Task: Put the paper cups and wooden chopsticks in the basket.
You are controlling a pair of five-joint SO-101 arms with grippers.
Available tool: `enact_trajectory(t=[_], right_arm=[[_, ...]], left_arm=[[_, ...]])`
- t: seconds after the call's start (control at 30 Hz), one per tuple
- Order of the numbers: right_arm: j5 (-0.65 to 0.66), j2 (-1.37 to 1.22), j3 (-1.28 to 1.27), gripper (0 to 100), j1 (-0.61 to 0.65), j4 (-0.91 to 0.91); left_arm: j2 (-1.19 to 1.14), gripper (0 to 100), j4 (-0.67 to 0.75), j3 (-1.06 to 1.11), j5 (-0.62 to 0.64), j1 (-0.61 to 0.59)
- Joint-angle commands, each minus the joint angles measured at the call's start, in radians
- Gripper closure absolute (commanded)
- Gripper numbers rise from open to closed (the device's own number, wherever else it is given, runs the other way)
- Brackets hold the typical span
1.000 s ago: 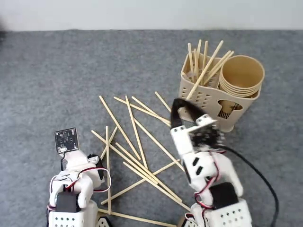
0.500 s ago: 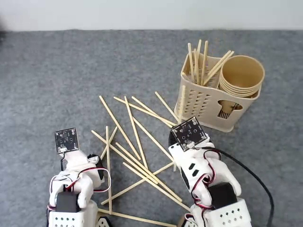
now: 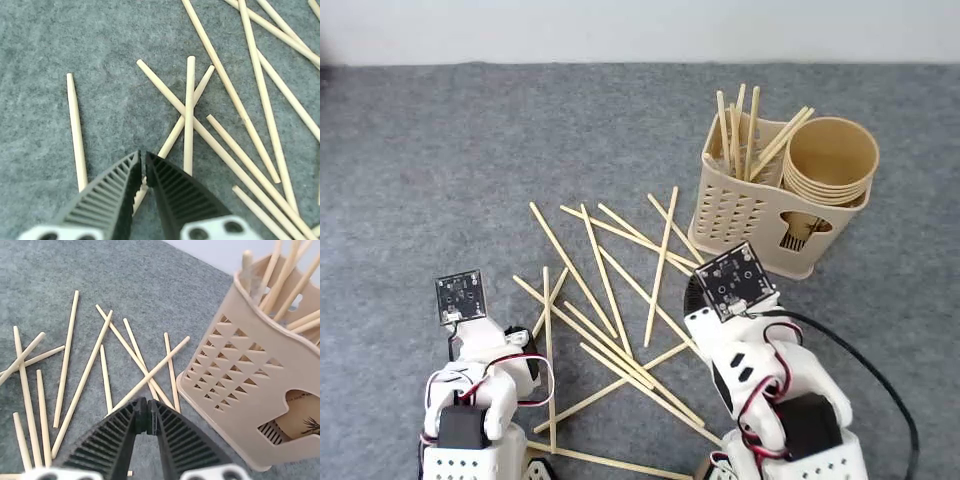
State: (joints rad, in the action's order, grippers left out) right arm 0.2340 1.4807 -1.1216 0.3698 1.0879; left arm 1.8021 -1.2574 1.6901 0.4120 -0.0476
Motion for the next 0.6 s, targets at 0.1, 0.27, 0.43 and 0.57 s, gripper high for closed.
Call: enact_trajectory(t=[0.1, 0.27, 0.43, 0.57], right_arm=[[0.026, -0.038, 0.149, 98.7, 0.025, 0.113], [0.028, -0.234, 0.276, 98.7, 0.070, 0.196], [0.026, -0.443, 0.373, 98.7, 0.101, 0.191], [0.020, -0.633, 0.434, 98.6, 0.124, 0.191]], left_arm=[[0.012, 99, -0.003, -0.008, -0.005, 0.002], [0.012, 99, -0.003, -0.008, -0.005, 0.002], [0.012, 99, -0.003, -0.008, -0.005, 0.002], [0.012, 99, -0.003, -0.008, -0.005, 0.002]])
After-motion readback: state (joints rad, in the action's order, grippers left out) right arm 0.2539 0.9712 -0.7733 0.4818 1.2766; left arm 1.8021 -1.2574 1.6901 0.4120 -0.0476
